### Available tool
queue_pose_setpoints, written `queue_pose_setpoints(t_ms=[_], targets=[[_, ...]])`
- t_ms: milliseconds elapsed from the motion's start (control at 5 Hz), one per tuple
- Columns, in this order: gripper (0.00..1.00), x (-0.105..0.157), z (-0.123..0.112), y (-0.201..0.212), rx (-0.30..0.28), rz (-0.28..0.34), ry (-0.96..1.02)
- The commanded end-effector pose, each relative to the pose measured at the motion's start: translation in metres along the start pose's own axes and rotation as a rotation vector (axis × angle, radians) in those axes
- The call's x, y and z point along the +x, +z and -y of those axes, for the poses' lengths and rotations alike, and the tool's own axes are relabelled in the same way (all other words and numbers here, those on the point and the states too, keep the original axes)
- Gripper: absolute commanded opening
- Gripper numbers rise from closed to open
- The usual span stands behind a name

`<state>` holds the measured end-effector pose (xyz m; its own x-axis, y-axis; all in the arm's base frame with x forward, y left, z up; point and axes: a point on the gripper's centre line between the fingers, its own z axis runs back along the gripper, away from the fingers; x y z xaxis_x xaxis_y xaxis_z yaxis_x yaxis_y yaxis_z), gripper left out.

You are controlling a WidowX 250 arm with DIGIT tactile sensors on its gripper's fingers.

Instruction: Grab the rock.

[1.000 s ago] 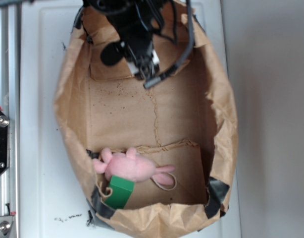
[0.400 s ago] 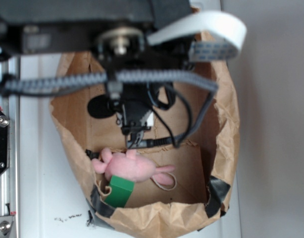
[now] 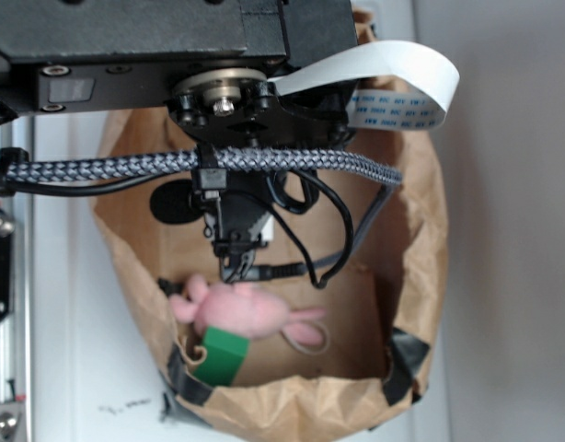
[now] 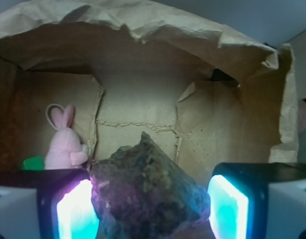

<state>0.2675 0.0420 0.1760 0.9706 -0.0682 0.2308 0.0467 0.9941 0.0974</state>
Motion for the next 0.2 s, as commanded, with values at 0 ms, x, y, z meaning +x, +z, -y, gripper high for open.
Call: queue_pose_setpoints(t_ms=[0], targets=[[0.0, 0.0128, -0.0131, 0.0277, 0.005, 0.105, 0.036]])
